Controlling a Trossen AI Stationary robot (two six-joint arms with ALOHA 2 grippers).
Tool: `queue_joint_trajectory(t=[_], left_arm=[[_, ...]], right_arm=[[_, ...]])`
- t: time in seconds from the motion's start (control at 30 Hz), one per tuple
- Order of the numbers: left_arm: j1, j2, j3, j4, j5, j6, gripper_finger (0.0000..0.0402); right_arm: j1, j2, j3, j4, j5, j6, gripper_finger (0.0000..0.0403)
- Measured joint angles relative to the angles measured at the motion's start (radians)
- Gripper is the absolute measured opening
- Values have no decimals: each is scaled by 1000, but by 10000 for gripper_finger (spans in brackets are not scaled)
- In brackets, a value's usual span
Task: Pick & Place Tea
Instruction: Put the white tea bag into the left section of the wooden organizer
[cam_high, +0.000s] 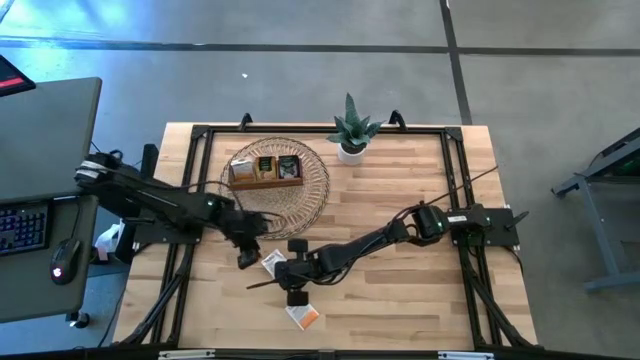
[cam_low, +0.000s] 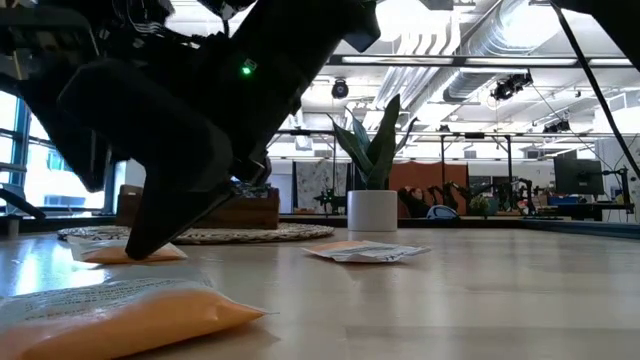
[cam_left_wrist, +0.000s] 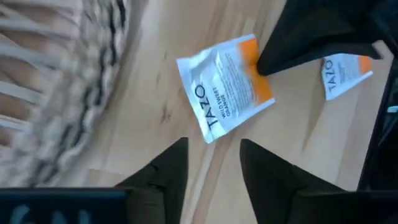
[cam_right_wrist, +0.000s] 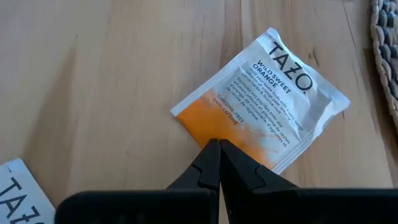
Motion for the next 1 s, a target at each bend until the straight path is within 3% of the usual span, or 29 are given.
queue_joint_trajectory(t=[0.13,0.33,0.57,0.77,1.0], left_arm=[[0,102,0,83,43,-55,159],[0,193,0,115,24,-45,161],[1,265,2,180,68,-46,161],[0,280,1,224,71,-38,160],[0,279,0,219,60,-9,99]], right_arm=[[5,1,-1,4,36,-4,0],[18,2,-3,20,63,-7,0],[38,4,-3,36,168,-8,0],[38,5,-4,37,180,-8,0],[38,5,-4,37,175,-8,0]])
